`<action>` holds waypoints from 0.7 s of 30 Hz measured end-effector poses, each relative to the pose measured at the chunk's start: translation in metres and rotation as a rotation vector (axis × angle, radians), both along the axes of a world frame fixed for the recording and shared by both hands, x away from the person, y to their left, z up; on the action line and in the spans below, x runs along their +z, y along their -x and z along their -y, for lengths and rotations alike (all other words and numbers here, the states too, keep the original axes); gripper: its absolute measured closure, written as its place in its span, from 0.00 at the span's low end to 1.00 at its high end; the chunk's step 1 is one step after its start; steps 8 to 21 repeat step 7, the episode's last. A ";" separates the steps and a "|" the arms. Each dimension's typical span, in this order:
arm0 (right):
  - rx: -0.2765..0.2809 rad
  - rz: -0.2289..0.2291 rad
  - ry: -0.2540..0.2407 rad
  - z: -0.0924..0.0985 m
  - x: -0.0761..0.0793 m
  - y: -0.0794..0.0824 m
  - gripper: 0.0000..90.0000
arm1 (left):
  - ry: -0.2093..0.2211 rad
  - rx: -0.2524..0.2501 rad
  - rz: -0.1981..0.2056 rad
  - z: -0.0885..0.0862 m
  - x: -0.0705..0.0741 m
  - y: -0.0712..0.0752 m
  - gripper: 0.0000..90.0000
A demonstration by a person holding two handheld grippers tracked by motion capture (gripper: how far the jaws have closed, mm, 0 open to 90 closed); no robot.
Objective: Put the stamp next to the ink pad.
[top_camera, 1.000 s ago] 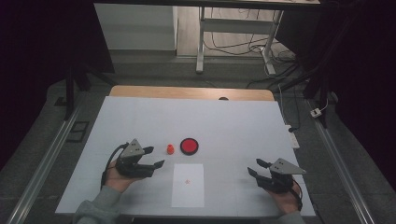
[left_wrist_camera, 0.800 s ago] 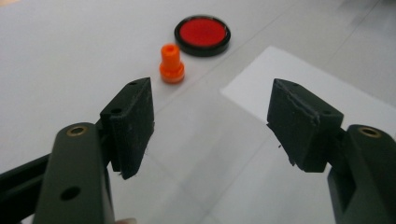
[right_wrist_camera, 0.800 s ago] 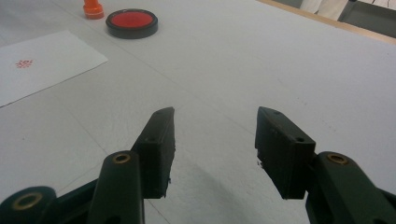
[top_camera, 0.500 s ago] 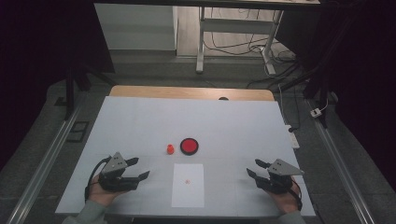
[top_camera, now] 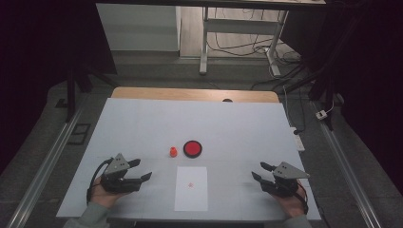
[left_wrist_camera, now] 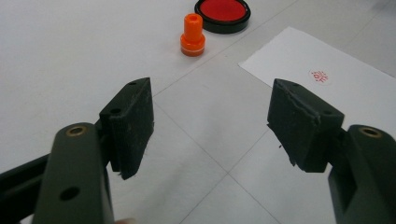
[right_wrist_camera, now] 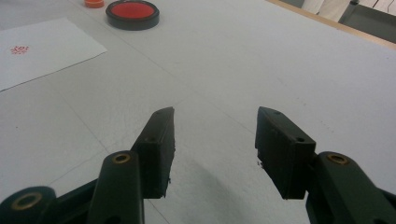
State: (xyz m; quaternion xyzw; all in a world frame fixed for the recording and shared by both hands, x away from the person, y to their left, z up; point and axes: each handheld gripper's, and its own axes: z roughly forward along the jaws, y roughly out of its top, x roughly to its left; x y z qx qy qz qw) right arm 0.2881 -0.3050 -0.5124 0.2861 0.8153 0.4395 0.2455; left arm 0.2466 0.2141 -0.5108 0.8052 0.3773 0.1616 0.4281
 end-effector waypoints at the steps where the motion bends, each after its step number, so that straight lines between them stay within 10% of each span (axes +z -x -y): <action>1: 0.003 0.001 0.001 0.000 0.000 0.000 0.52 | 0.003 0.003 -0.002 0.000 0.000 0.000 0.35; 21: 0.000 0.000 -0.004 0.000 0.000 -0.001 0.52 | 0.005 0.008 -0.005 -0.001 0.000 -0.001 0.35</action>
